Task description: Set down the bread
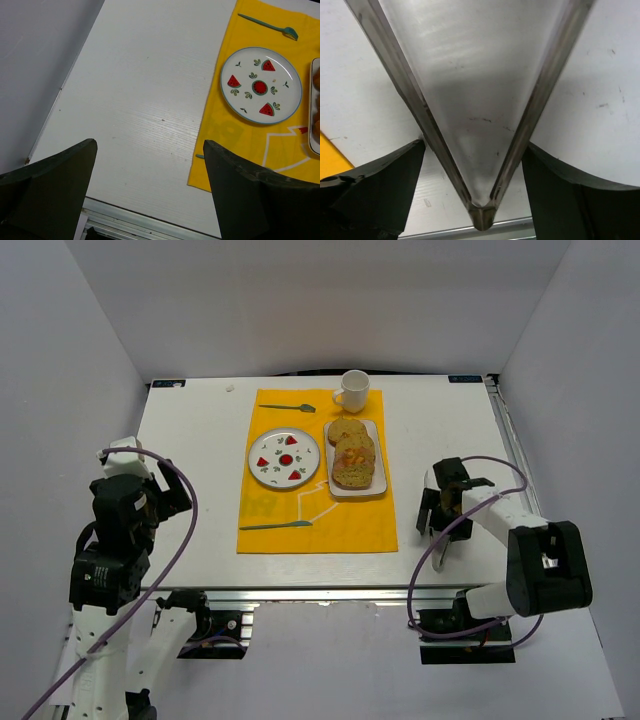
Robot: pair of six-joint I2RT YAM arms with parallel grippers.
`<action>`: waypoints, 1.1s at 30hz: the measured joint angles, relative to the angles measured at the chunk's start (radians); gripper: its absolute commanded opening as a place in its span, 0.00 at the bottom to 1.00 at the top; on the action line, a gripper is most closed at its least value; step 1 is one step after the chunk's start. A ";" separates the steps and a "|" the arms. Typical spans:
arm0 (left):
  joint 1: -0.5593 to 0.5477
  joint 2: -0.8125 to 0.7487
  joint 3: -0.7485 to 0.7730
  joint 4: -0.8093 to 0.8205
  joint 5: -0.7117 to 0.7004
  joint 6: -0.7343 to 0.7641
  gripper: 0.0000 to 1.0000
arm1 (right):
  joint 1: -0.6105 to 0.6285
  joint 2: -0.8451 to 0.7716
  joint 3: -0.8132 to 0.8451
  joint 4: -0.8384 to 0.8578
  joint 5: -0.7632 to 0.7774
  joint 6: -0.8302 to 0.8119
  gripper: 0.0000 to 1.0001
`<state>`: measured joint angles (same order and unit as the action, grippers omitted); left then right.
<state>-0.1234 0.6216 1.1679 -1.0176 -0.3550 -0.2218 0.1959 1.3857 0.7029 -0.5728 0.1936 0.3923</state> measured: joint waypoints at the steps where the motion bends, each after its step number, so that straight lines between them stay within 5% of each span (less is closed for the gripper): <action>1: 0.000 0.001 0.000 -0.001 -0.003 0.001 0.98 | 0.006 0.007 0.006 0.003 0.003 -0.001 0.73; 7: 0.000 0.001 0.000 -0.007 -0.015 0.004 0.98 | 0.020 0.015 0.009 0.031 0.003 0.001 0.54; 15: 0.000 0.001 0.000 -0.007 -0.021 0.008 0.98 | 0.021 -0.022 0.060 -0.029 0.047 -0.019 0.54; 22: 0.000 0.002 0.000 -0.006 -0.021 0.012 0.98 | 0.020 -0.195 0.358 -0.232 0.050 -0.078 0.56; 33: 0.000 0.023 -0.011 0.033 0.004 0.011 0.98 | 0.021 -0.268 0.546 -0.405 -0.211 -0.235 0.53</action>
<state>-0.1234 0.6441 1.1564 -0.9848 -0.3511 -0.2104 0.2165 1.1179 1.2484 -0.9775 -0.0174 0.1577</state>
